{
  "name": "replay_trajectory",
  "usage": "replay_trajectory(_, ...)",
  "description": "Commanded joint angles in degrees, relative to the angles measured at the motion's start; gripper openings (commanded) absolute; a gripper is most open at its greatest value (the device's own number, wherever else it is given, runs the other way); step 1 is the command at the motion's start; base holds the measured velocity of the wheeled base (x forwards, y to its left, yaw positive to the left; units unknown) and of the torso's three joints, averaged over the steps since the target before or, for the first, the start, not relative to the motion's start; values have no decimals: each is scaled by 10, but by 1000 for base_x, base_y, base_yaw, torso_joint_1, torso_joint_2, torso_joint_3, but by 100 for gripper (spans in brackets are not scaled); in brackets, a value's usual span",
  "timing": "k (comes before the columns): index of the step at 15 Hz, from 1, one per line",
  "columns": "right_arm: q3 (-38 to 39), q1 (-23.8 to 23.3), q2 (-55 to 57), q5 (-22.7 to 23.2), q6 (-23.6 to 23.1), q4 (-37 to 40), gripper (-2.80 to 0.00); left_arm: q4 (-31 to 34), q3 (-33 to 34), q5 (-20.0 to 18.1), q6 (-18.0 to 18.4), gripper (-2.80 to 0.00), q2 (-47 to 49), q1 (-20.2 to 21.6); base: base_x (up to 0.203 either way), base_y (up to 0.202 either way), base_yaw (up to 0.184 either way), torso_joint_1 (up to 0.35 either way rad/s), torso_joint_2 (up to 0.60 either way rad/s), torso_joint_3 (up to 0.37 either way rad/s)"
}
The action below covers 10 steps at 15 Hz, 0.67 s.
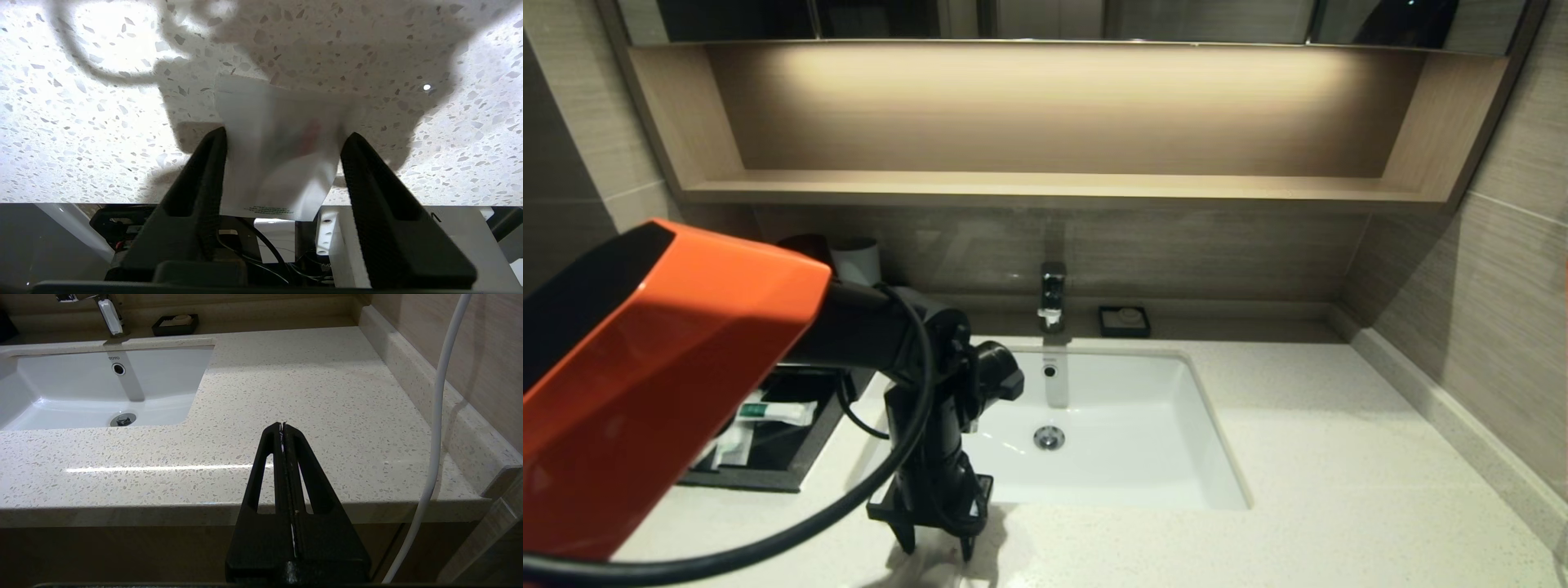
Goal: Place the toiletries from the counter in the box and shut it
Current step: Pick up the bathroom toiletry
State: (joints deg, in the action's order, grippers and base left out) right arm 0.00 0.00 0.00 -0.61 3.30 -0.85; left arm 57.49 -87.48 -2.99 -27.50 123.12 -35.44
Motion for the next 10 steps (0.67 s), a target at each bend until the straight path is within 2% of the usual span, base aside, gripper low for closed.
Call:
replay_trajectory(1,0,0,1,0,0,0,-280,3,0,-1,-2,-280,0,0,0,0,0,0,0,0)
replay_trajectory(7,0,1,1,0,0,0,-280,3,-18,2,0,-280,-19,0,0,0,0,0,0,0)
replay_trajectory(10,0,0,1,0,0,0,-280,17,-77,13,3,-280,-51,24,0,0,0,0,0,0)
